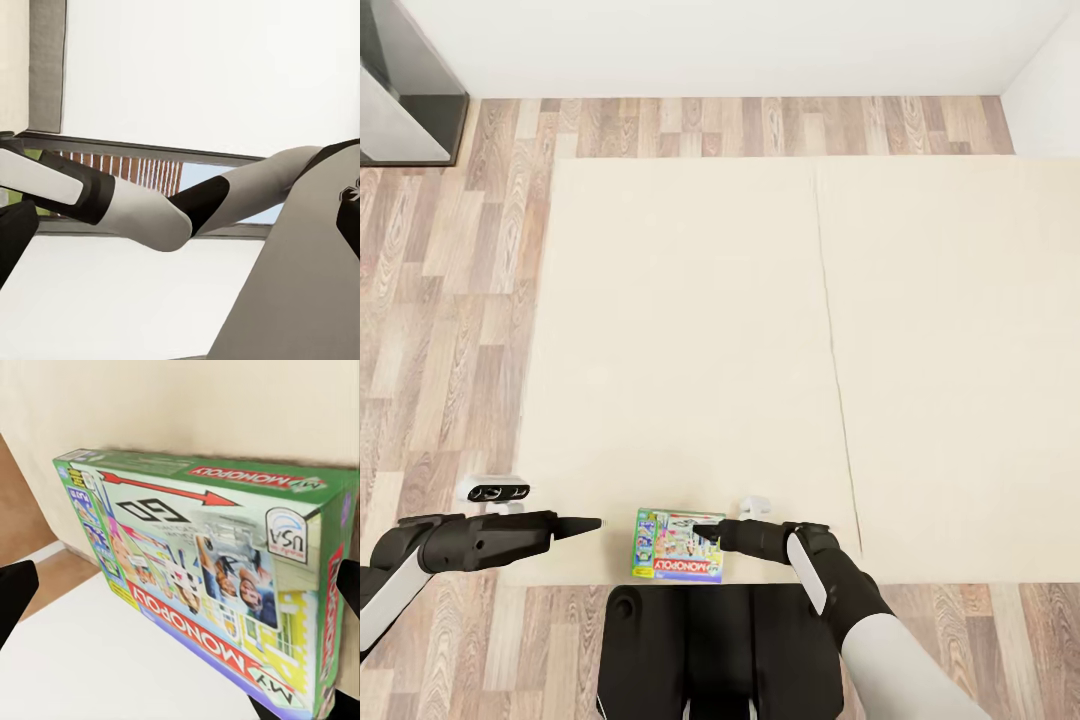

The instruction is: Put all the toys in the child's room - the three board games (two on the bed and one on the table), the two jigsaw puzzles on the table, and the tennis ball on the table - inside the toy box on the table in the child's room.

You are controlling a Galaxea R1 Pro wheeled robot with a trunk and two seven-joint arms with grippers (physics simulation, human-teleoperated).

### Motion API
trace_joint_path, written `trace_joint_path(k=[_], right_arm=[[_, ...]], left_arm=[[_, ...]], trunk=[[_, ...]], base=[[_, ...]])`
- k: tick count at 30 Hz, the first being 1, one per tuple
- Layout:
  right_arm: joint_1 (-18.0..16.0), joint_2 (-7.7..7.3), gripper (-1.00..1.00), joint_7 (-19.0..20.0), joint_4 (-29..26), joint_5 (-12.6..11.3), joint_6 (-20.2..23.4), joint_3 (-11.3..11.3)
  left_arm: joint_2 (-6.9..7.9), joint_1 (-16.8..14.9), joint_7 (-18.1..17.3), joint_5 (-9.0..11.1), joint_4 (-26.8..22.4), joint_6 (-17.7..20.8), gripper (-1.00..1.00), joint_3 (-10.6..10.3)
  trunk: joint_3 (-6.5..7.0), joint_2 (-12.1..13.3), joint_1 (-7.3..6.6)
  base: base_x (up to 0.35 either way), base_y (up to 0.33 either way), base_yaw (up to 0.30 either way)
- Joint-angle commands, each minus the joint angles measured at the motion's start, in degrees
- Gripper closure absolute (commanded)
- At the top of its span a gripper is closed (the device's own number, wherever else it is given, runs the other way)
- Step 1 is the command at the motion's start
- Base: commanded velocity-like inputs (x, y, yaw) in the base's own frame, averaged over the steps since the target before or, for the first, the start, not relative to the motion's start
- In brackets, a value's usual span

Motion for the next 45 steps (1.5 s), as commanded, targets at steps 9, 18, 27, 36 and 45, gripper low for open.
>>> trace_joint_path(k=[9,18,27,36,45], right_arm=[[0.0,0.00,-1.00,-0.1,-0.1,-0.5,0.5,0.0],[0.0,0.00,-1.00,-0.2,0.2,-0.6,1.1,-0.1],[-0.1,0.00,-1.00,-0.6,0.6,-0.2,2.2,-0.2],[-0.1,0.00,-1.00,-1.1,0.6,0.1,6.7,-0.2],[-0.1,-0.14,-1.00,-1.2,0.6,0.5,9.0,-0.2]], left_arm=[[0.07,0.0,-0.1,0.3,0.0,0.6,-1.00,-0.2],[0.14,0.0,-0.2,0.3,0.0,0.6,-1.00,-0.2],[0.16,0.0,-0.2,0.3,0.0,0.5,-1.00,-0.2],[0.20,0.0,-0.3,0.3,0.0,0.5,-1.00,-0.2],[0.24,0.0,-0.3,0.3,0.0,0.5,-1.00,0.6]], trunk=[[-0.06,-0.1,0.03],[-0.06,-0.1,0.03],[-0.06,-0.1,0.03],[-0.06,-0.1,0.03],[-0.06,-0.1,0.03]], base=[[0.000,0.185,0.000],[0.000,0.103,0.000],[0.000,0.004,0.000],[0.000,0.000,0.000],[0.000,0.000,0.000]])
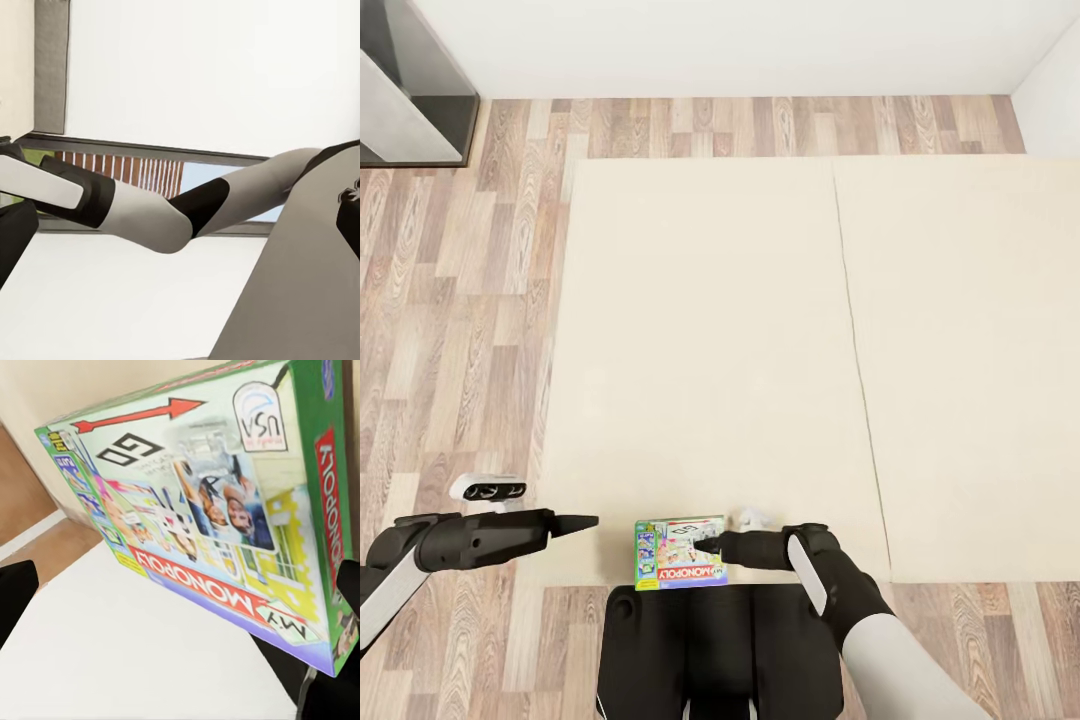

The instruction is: Put all the toys in the child's room - the three board games (two on the bed and one on the table), the two jigsaw puzzles on the table, and the tennis ball on the table - inside the toy box on the table in the child's room.

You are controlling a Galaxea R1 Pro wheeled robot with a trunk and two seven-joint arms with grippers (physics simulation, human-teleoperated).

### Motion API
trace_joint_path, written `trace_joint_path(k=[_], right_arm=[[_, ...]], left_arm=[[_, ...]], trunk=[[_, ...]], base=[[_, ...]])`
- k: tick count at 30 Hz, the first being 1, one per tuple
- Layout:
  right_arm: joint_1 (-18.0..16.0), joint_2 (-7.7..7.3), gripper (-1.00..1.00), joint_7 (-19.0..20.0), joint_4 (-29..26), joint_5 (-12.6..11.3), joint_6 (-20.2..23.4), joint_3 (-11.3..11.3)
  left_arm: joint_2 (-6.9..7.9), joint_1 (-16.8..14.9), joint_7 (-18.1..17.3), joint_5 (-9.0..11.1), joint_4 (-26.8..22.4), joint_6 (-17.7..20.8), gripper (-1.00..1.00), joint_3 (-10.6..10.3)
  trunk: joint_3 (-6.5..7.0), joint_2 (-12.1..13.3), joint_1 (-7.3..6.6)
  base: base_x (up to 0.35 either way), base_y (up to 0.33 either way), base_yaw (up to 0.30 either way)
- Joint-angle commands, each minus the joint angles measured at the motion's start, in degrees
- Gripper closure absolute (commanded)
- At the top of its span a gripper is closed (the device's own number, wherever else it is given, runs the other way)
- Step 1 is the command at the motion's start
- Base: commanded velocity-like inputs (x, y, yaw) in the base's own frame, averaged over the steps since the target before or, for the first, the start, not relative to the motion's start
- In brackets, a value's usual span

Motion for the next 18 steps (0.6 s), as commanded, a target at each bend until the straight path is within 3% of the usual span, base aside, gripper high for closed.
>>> trace_joint_path(k=[1,18], right_arm=[[0.0,-0.05,-1.00,-0.3,-0.1,-0.5,1.0,0.1],[0.0,-1.59,-1.00,-0.9,1.7,-0.5,2.1,0.0]], left_arm=[[0.07,0.0,-0.1,0.3,0.0,0.6,-1.00,-0.1],[0.07,0.1,-0.2,0.3,0.0,0.6,-1.00,0.1]], trunk=[[-0.06,-0.1,0.03],[-0.06,-0.1,0.03]], base=[[0.000,0.000,0.000],[0.000,0.000,0.000]])
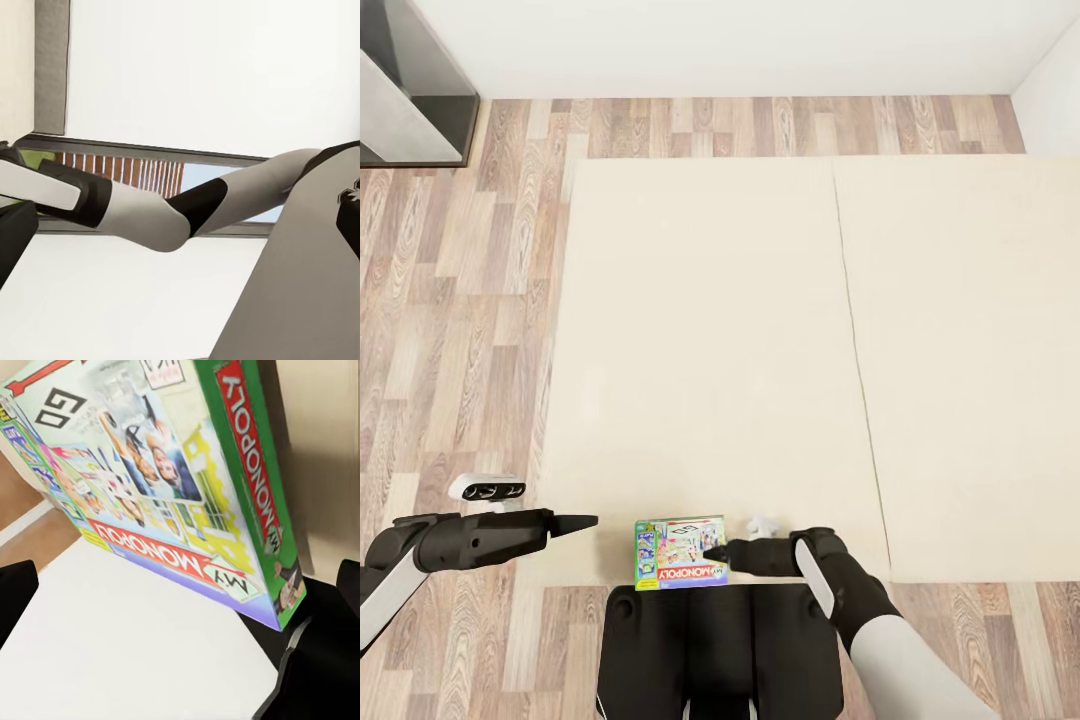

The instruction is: Put all the toys in the child's room - the three board games (two on the bed and one on the table), the two jigsaw puzzles on the table, and the tennis ball on the table - inside the toy box on the table in the child's room.

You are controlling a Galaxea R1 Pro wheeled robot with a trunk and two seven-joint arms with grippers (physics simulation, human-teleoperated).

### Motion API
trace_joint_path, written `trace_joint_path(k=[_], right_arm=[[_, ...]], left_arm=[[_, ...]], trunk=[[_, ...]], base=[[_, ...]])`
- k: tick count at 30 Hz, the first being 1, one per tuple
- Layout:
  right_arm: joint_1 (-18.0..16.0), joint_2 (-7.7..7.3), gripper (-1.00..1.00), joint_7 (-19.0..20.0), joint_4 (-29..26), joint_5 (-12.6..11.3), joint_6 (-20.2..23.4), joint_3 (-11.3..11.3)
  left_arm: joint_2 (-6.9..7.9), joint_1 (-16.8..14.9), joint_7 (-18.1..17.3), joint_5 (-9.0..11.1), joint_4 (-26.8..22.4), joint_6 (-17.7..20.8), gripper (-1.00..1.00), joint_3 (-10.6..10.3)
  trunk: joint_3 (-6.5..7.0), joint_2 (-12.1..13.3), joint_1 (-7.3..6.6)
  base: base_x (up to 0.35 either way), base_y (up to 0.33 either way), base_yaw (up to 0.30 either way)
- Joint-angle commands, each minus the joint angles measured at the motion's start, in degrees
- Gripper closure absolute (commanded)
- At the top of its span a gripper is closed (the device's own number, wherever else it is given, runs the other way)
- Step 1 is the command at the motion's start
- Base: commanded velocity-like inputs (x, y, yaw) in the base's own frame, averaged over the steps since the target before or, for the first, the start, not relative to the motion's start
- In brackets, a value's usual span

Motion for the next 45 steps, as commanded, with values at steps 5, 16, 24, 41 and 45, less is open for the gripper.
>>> trace_joint_path(k=[5,16,24,41,45], right_arm=[[0.0,0.09,-1.00,-0.4,1.4,-0.5,-0.5,0.3],[0.0,0.82,-1.00,-0.6,3.6,-0.2,-2.7,0.5],[0.0,1.17,-1.00,-0.6,3.9,-0.3,-4.6,0.5],[0.0,1.70,-1.00,-0.5,3.8,-0.5,-5.5,0.6],[0.0,1.70,-1.00,-0.4,3.8,-0.6,-5.3,0.7]], left_arm=[[0.07,0.0,-0.1,0.3,0.0,0.6,-1.00,-0.2],[0.07,0.0,-0.1,0.3,0.0,0.6,-1.00,-0.2],[0.07,0.0,-0.1,0.3,0.0,0.5,-1.00,-0.2],[0.07,0.0,-0.2,0.3,0.0,0.5,-1.00,-0.2],[0.07,0.0,-0.1,0.3,0.0,0.5,-1.00,-0.2]], trunk=[[-0.06,-0.1,0.03],[-0.06,-0.1,0.03],[-0.06,-0.1,0.03],[-0.06,-0.1,0.03],[-0.06,-0.1,0.03]], base=[[0.000,0.000,0.000],[0.000,0.000,0.000],[0.000,0.000,0.000],[0.000,0.000,0.000],[0.000,0.000,0.000]])
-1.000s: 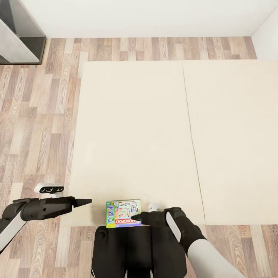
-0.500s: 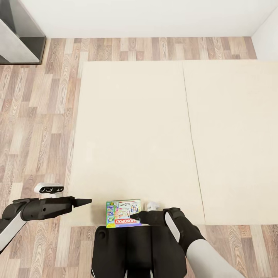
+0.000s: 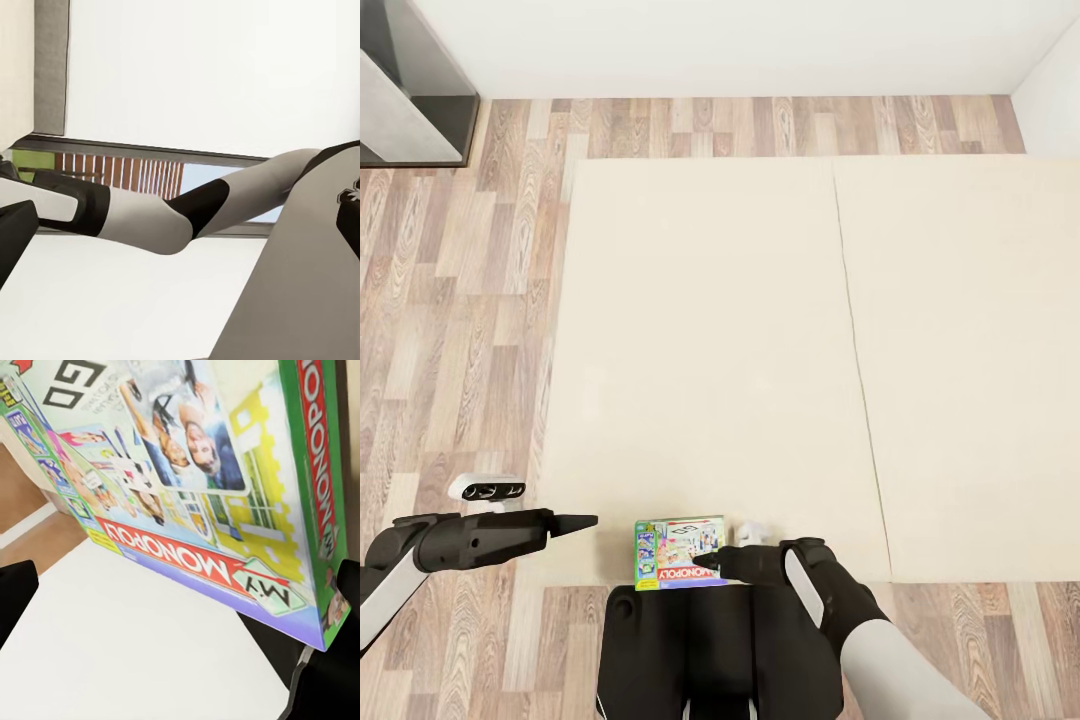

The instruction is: Put all the toys in the child's room - the three board games (two on the bed and one on the table), the two jigsaw puzzles on the table, and the tennis ball on the table - inside the toy box on the table in the child's room.

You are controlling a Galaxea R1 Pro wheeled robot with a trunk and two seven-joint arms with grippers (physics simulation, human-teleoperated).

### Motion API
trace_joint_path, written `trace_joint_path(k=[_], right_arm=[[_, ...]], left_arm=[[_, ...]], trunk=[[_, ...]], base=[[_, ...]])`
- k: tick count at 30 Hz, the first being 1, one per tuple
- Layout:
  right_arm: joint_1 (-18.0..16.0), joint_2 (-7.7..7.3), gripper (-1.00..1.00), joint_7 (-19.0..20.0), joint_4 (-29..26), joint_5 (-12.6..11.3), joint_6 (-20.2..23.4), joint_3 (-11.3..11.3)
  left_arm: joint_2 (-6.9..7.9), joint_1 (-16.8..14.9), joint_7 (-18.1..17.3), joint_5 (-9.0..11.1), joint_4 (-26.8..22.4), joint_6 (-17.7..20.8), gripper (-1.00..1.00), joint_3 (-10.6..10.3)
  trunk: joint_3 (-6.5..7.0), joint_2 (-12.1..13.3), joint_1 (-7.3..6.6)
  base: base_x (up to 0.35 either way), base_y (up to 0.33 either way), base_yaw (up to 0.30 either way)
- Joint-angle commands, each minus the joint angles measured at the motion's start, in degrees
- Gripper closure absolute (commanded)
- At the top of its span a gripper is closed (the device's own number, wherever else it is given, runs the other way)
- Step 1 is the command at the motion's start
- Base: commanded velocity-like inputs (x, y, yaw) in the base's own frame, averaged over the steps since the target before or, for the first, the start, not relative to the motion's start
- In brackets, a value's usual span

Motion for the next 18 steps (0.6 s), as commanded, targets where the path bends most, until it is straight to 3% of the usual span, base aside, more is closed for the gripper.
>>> trace_joint_path(k=[1,18], right_arm=[[0.0,0.00,-1.00,-0.1,-0.1,-0.5,0.5,0.1],[0.0,0.00,-1.00,0.6,-0.1,-0.5,0.1,0.3]], left_arm=[[0.07,0.0,-0.1,0.3,0.0,0.6,-1.00,-0.2],[0.07,0.0,-0.1,0.3,0.0,0.6,-1.00,0.5]], trunk=[[-0.06,-0.1,0.03],[-0.06,-0.1,0.03]], base=[[0.000,0.000,0.000],[0.000,0.000,0.000]])
